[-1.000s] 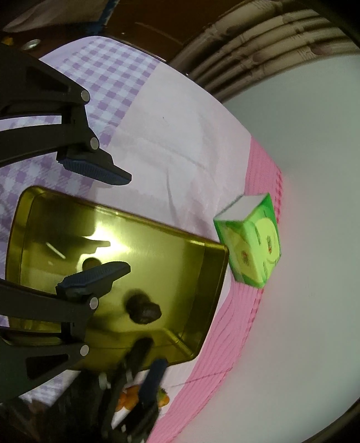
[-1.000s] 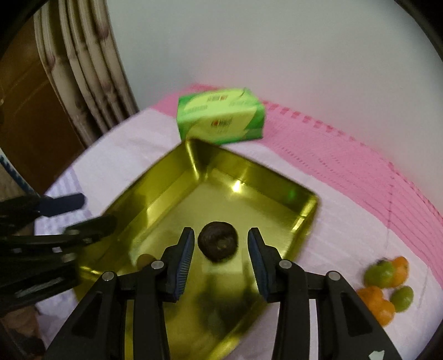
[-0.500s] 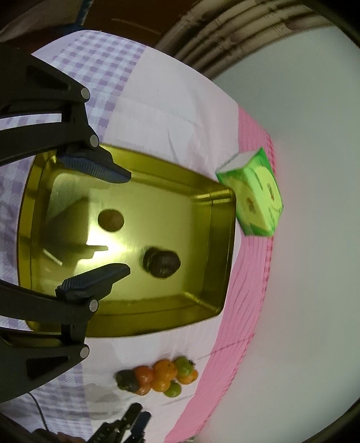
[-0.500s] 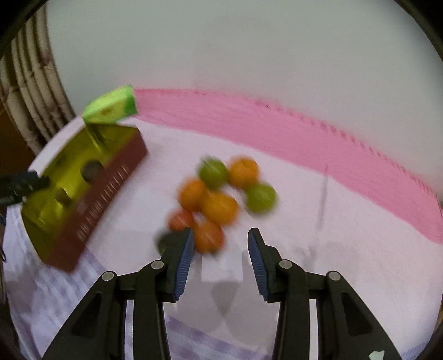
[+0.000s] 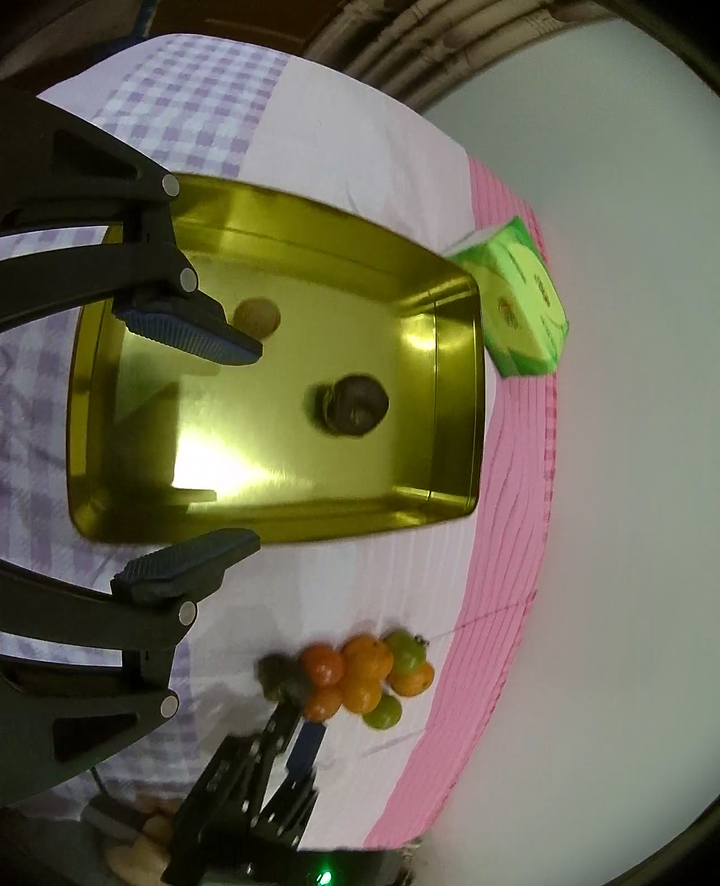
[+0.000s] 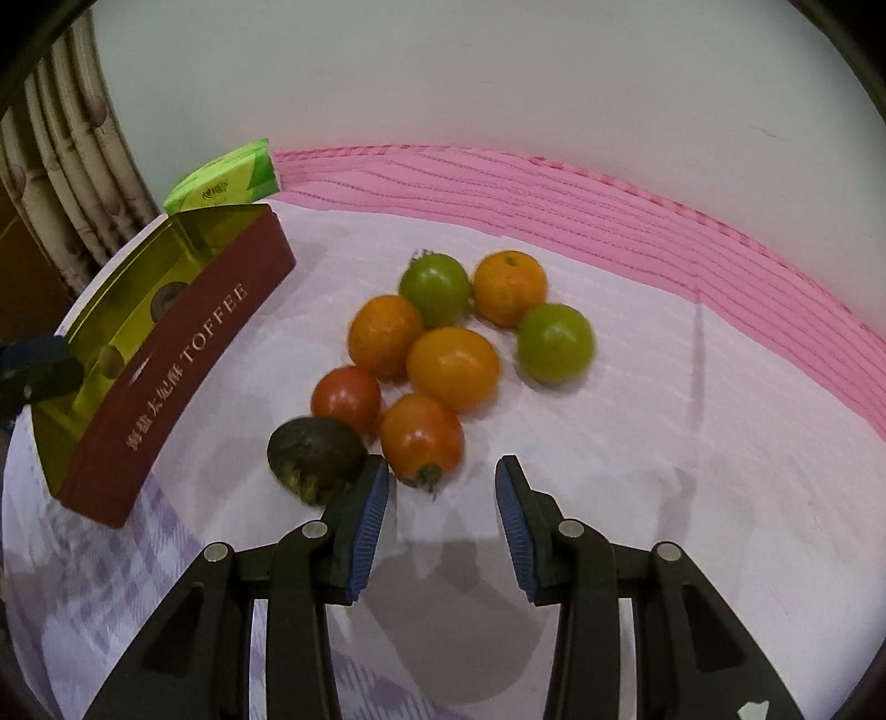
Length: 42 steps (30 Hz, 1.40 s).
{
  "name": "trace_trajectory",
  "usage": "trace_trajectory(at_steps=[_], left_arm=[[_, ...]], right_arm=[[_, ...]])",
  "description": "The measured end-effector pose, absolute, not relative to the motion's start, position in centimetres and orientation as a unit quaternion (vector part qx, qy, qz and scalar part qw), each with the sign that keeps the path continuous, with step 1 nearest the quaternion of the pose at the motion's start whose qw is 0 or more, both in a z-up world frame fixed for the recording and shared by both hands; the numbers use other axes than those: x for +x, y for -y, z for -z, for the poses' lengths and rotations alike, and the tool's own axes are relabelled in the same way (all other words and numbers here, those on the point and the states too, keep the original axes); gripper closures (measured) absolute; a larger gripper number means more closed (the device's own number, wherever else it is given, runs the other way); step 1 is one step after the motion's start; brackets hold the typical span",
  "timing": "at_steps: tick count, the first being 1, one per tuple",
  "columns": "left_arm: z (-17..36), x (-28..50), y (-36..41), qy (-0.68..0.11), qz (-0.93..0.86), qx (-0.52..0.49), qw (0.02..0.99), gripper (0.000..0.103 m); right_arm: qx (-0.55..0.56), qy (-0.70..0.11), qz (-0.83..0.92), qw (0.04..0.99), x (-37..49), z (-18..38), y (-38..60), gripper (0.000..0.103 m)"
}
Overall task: Organize fruits
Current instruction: 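Grasp the dark brown fruit with the left gripper while the right grasps a red tomato, then lower the dark brown fruit into the tin and open the left gripper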
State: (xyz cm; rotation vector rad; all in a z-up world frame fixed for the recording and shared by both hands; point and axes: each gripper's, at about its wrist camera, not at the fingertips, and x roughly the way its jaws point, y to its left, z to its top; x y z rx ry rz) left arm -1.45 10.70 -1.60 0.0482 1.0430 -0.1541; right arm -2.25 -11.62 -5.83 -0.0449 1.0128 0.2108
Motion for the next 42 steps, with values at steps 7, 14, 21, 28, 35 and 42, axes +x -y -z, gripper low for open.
trace_trajectory(at_steps=[7, 14, 21, 28, 35, 42], left_arm=[[1.6, -1.5, -8.0, -0.502, 0.090, 0.028, 0.860, 0.041], [2.4, -1.7, -4.5, -0.506, 0.120, 0.032, 0.853, 0.041], [3.5, -1.4, -1.1, -0.520, 0.147, 0.028, 0.841, 0.040], [4.6, 0.4, 1.4, -0.531, 0.151, 0.021, 0.833, 0.040], [5.8, 1.1, 2.9, -0.544, 0.157, 0.029, 0.824, 0.044], [7.1, 1.7, 3.7, -0.557, 0.167, 0.022, 0.813, 0.066]], right_arm=[[-0.014, -0.470, -0.103, 0.876, -1.2, 6.3, 10.9, 0.072], [-0.004, -0.463, -0.084, 0.883, -2.9, 6.3, 13.5, 0.074], [0.018, -0.451, 0.004, 0.892, -3.4, 6.1, 20.2, 0.074], [0.003, -0.436, 0.041, 0.899, -2.6, 6.3, 22.8, 0.075], [0.012, -0.434, 0.036, 0.900, -2.6, 6.5, 23.1, 0.074], [0.016, -0.433, 0.034, 0.901, -2.6, 6.5, 23.2, 0.074]])
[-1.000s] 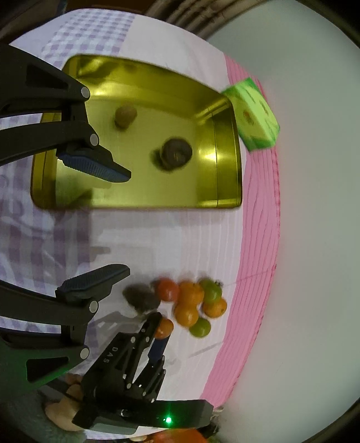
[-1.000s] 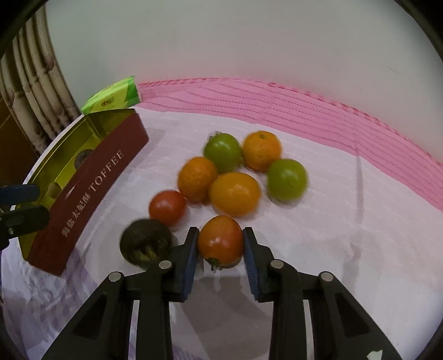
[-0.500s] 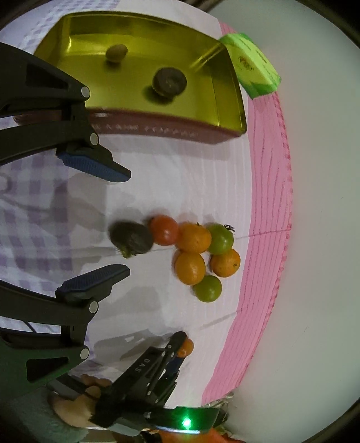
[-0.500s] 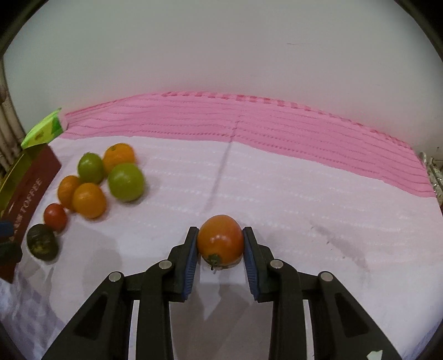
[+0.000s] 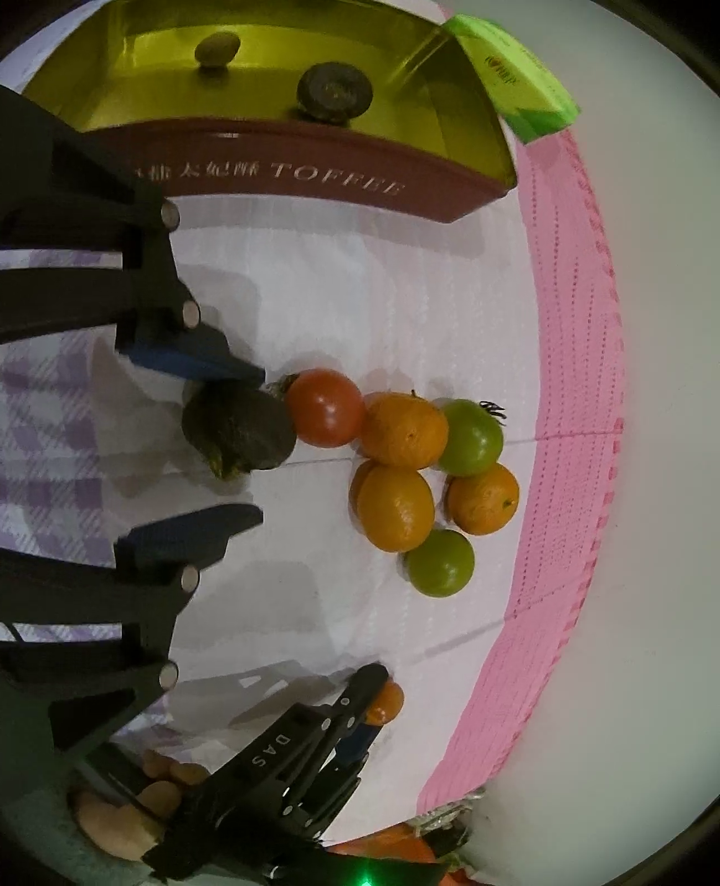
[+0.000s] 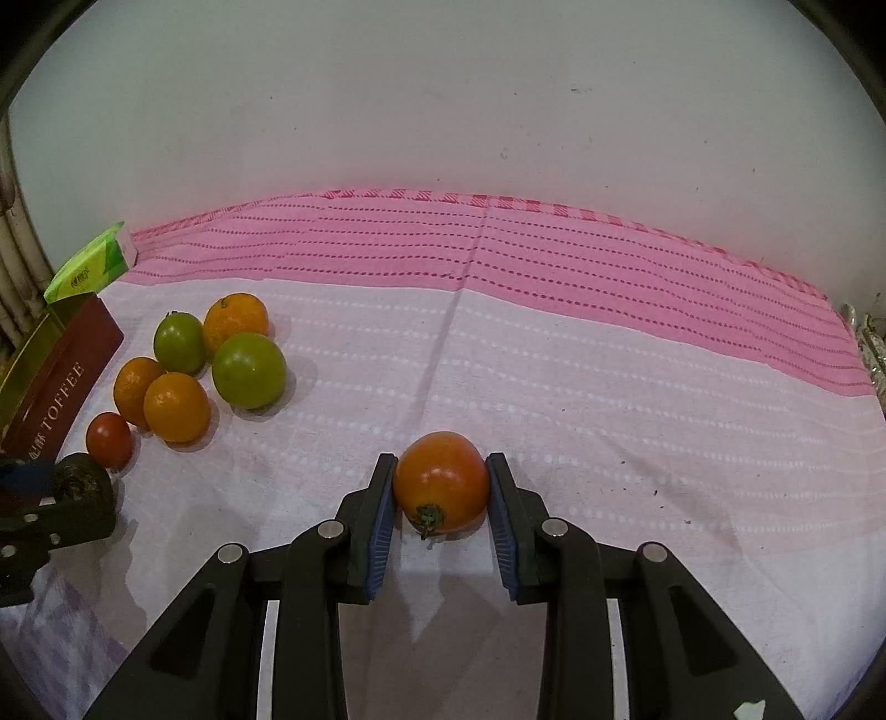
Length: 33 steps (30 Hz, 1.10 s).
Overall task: Organize fruits
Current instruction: 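Lower the dark brown fruit into the tin and open the left gripper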
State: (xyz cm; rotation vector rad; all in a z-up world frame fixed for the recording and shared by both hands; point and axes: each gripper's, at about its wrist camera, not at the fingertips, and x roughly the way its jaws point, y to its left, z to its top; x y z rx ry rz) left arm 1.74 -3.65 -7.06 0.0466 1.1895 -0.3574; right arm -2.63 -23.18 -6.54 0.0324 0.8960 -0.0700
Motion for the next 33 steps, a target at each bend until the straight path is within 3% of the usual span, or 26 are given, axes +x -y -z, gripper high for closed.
trace_trajectory(at_steps=[1, 12, 21, 33], left_arm=[[7.1, 1.8, 3.7, -0.558, 0.169, 0.020, 0.812, 0.070], [4.5, 0.8, 2.4, -0.529, 0.166, 0.040, 0.831, 0.071], [1.1, 1.9, -4.4, -0.493, 0.110, 0.025, 0.863, 0.071], [4.3, 2.5, -12.7, -0.539, 0.049, 0.009, 0.841, 0.071]], right_arm=[[0.016, -0.433, 0.033, 0.901, -2.6, 6.5, 23.2, 0.074], [0.021, -0.431, 0.032, 0.901, -2.8, 6.6, 23.4, 0.074], [0.015, -0.433, 0.036, 0.901, -2.8, 6.6, 23.1, 0.074], [0.010, -0.433, 0.037, 0.900, -2.6, 6.7, 23.0, 0.074]])
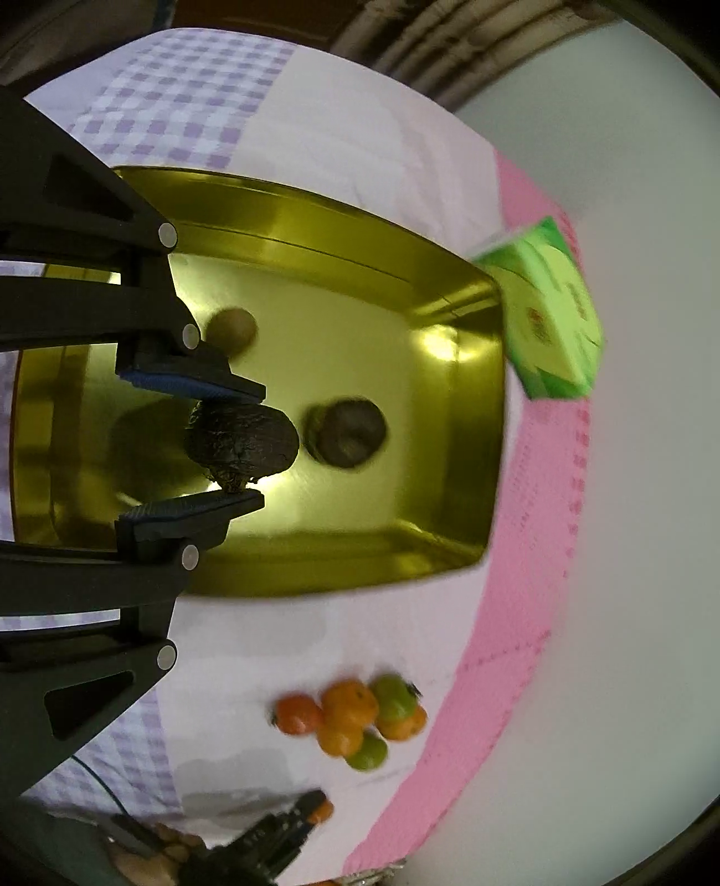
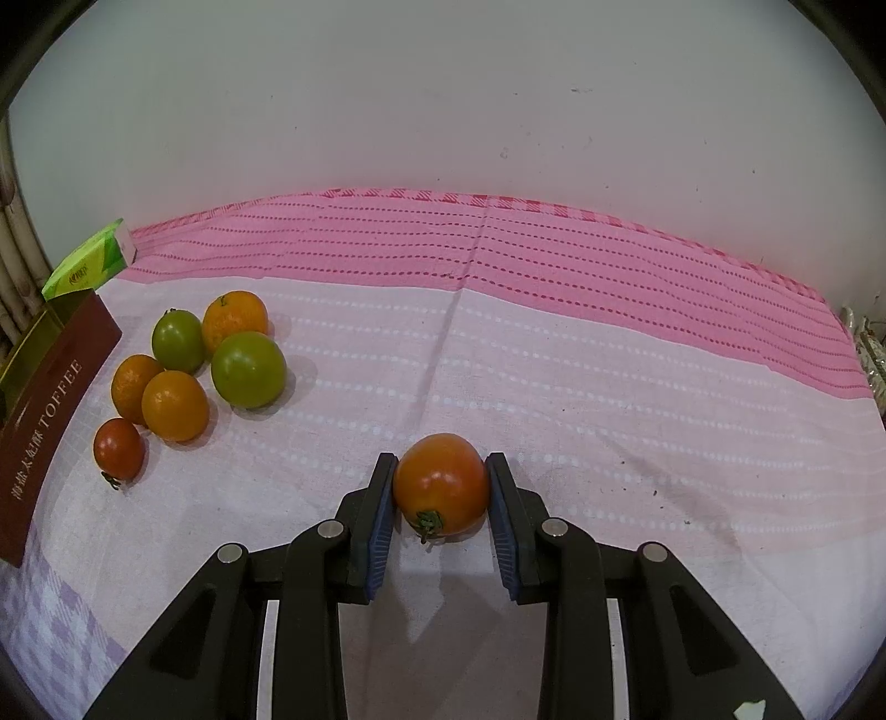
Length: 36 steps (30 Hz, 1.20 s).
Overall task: Organize fruits
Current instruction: 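Lower the dark brown fruit into the tin and open the left gripper, then carry the red tomato into the tin and release it with the right gripper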
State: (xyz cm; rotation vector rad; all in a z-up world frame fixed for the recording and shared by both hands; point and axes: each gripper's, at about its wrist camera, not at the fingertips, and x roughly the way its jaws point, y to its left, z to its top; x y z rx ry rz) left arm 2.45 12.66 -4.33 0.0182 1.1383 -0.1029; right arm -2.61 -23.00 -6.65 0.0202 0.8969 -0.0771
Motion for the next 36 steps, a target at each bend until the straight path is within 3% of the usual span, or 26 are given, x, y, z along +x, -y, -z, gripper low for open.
trace_trajectory(at_steps=[24, 26, 28, 30, 36], left_arm=[[6.8, 1.7, -14.3, -0.538, 0.030, 0.066, 0.840, 0.069], [6.6, 1.6, -14.2, -0.533, 0.027, 0.067, 0.843, 0.066], [6.0, 1.4, -14.3, -0.524, 0.031, 0.063, 0.849, 0.053], [5.3, 1.0, -14.4, -0.511, 0.033, 0.062, 0.857, 0.046], [2.9, 0.4, -15.0, -0.481, 0.030, 0.051, 0.875, 0.040]], right_arm=[[0.010, -0.436, 0.042, 0.899, -2.5, 6.6, 23.0, 0.075], [0.014, -0.439, 0.043, 0.897, -2.4, 6.6, 23.0, 0.075], [0.020, -0.443, 0.045, 0.895, -2.3, 6.4, 23.0, 0.075], [0.023, -0.444, 0.047, 0.895, -2.3, 6.1, 22.9, 0.075], [0.045, -0.417, 0.024, 0.907, -2.6, 2.7, 20.8, 0.075]])
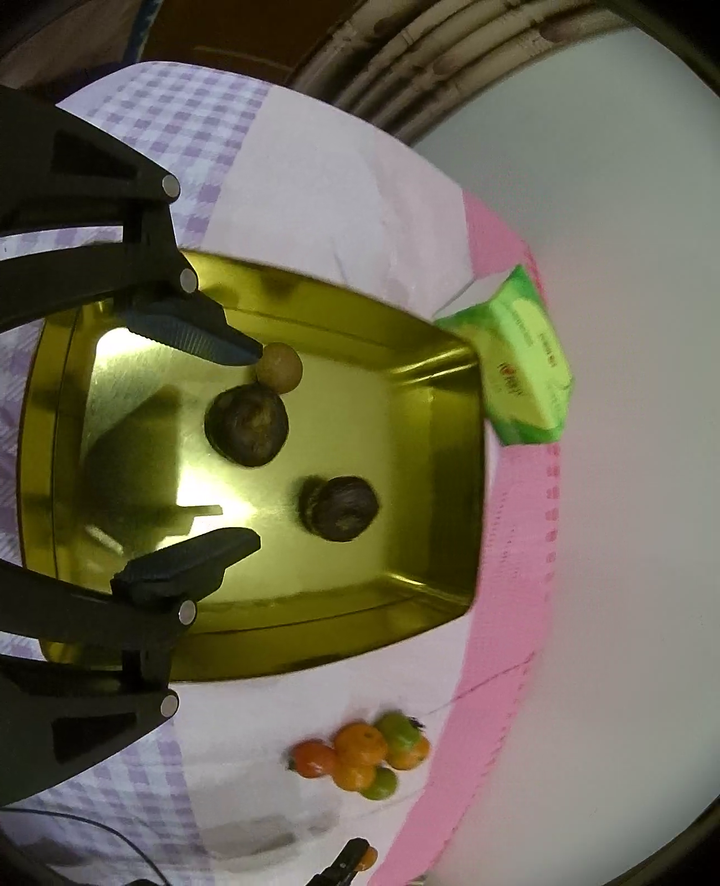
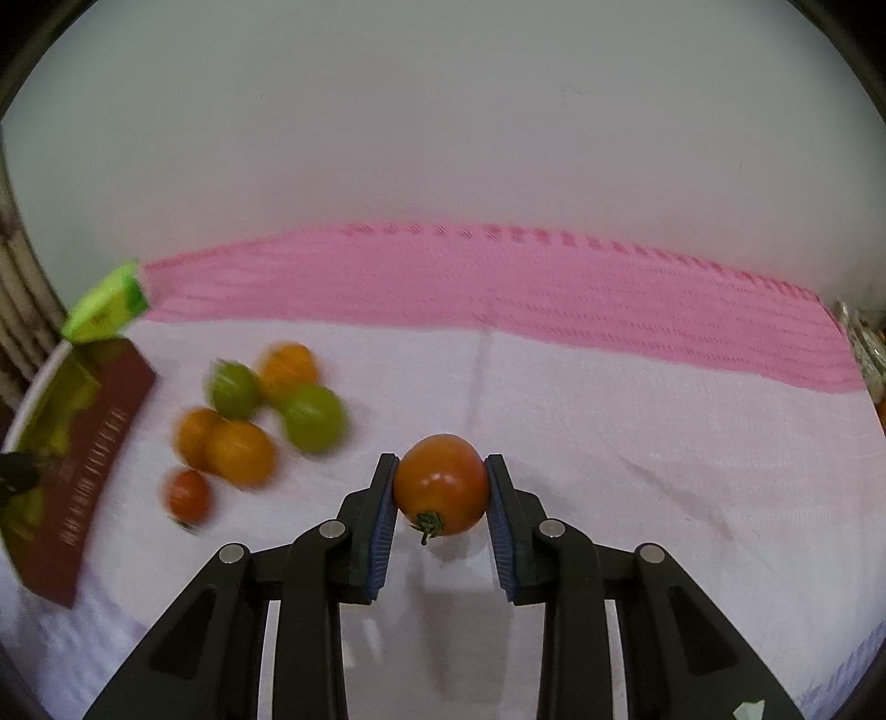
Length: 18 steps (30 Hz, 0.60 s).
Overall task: Organize fruits
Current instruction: 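Carry the red tomato into the tin and release it with the right gripper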
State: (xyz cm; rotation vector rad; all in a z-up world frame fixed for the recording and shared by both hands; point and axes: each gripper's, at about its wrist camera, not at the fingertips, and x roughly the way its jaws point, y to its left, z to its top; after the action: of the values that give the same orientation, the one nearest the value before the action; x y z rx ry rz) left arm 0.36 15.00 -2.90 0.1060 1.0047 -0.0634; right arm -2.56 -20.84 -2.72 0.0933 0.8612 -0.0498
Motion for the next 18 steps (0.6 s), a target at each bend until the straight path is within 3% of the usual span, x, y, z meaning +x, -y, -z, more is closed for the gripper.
trace_trajectory(at_steps=[7, 18], left_arm=[[1.4, 0.2, -17.5, -0.463, -0.028, 0.047, 0.884, 0.035], [1.5, 0.0, -21.5, -0.477, -0.088, 0.026, 0.874, 0.034]], right_arm=[[0.043, -0.403, -0.085, 0.910, -0.9, -0.1, 12.1, 0.075], [-0.030, -0.424, -0.219, 0.878, 0.9, 0.4, -2.6, 0.075]])
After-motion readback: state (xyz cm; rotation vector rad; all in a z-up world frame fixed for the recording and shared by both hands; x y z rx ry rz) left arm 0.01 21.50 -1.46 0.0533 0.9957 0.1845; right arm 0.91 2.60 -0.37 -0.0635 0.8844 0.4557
